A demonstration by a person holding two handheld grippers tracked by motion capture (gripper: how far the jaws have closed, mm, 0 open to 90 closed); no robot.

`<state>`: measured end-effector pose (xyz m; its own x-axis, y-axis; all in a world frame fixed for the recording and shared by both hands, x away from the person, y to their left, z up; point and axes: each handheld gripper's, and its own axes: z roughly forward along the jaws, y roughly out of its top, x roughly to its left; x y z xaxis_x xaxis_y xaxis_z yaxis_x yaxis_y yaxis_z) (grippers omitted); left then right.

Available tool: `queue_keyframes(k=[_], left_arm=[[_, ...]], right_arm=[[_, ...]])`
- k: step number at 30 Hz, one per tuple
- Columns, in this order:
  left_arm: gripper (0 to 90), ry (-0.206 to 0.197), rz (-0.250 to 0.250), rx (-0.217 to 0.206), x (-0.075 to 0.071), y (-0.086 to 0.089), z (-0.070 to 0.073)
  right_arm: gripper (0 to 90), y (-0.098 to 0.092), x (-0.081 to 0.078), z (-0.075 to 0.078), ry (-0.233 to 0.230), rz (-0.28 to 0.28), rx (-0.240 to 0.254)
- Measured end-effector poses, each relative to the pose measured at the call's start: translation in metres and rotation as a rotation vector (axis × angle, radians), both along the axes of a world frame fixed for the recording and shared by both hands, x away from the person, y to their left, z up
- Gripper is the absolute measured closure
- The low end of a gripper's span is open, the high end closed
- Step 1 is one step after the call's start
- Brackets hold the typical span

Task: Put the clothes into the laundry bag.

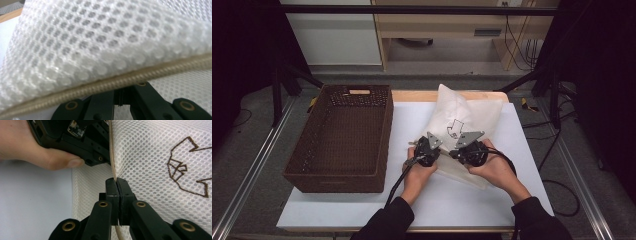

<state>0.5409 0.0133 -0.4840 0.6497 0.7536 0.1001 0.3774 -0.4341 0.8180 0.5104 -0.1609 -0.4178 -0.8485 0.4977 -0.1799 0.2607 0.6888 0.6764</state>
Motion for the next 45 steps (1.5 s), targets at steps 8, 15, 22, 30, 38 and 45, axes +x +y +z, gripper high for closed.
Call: queue_keyframes(k=[8, 15, 22, 30, 38, 45], left_arm=[[89.9, 0.004, 0.015, -0.025, 0.004, 0.000, 0.000], [90.0, -0.003, 0.020, -0.022, 0.009, -0.005, 0.001], [90.0, 0.010, 0.030, -0.030, 0.016, -0.009, 0.001], [90.0, 0.017, 0.051, -0.051, 0.022, -0.012, 0.001], [89.9, 0.005, 0.055, -0.062, 0.025, -0.014, 0.001], [90.0, 0.004, 0.036, -0.065, 0.027, -0.015, 0.002]], right_arm=[[89.2, 0.002, 0.001, -0.002, 0.003, 0.000, -0.003], [89.2, 0.003, 0.000, -0.002, -0.008, 0.001, -0.007], [89.1, 0.002, 0.000, -0.002, -0.012, -0.001, -0.003], [89.2, 0.003, 0.000, -0.001, -0.015, 0.002, 0.001], [89.2, 0.003, 0.001, -0.003, -0.012, 0.001, 0.008], [89.2, 0.004, 0.002, -0.004, -0.007, 0.003, 0.011]])
